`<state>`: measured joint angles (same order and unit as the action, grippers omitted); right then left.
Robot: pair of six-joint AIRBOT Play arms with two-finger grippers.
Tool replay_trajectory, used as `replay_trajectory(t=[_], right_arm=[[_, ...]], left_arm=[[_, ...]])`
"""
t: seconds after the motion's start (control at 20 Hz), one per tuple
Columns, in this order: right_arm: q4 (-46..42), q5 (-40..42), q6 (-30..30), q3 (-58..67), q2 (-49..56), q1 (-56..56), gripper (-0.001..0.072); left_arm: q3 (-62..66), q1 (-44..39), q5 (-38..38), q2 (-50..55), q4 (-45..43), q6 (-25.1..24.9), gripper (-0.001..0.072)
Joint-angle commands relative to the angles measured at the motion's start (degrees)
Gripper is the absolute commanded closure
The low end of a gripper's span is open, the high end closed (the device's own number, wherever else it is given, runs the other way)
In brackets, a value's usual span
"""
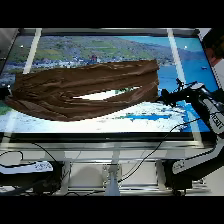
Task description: Fold the clothes and pants, and hang the long-sleeved shirts on hangers.
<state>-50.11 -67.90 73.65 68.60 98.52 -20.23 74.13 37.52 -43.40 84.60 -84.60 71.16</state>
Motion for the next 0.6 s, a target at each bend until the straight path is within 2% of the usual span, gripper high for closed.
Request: replay_trajectory(t=[0.0, 0.1, 0.2, 0.3, 0.45, 0.55], right_arm=[[-5.6, -13.8, 0.3, 8.3, -2.0, -2.9, 0.07], [-9.1, -23.0, 0.4, 13.8, -3.4, -5.6, 0.07], [-11.8, -30.3, 0.3, 16.8, -5.0, -7.6, 0.07], [-14.1, -33.4, 0.3, 16.6, -6.7, -8.4, 0.0701], [-14.9, -37.3, 0.1, 16.1, -6.9, -8.1, 0.07], [-14.9, -37.2, 0.1, 14.7, -6.9, -8.1, 0.07]], left_arm=[[0.0, -1.0, 10.4, 0.0, 5.8, 0.0, 0.0667], [0.0, -1.5, 12.5, 0.1, 5.8, 2.0, 0.0667], [0.0, -1.5, 10.9, 1.0, 5.9, 4.6, 0.0668], [0.0, -1.4, 4.0, 2.9, 5.8, 4.4, 0.0667], [0.0, -0.7, -8.6, 5.8, 4.4, -1.9, 0.0667], [0.0, 0.3, -13.2, 6.2, -0.1, -2.9, 0.0667]])
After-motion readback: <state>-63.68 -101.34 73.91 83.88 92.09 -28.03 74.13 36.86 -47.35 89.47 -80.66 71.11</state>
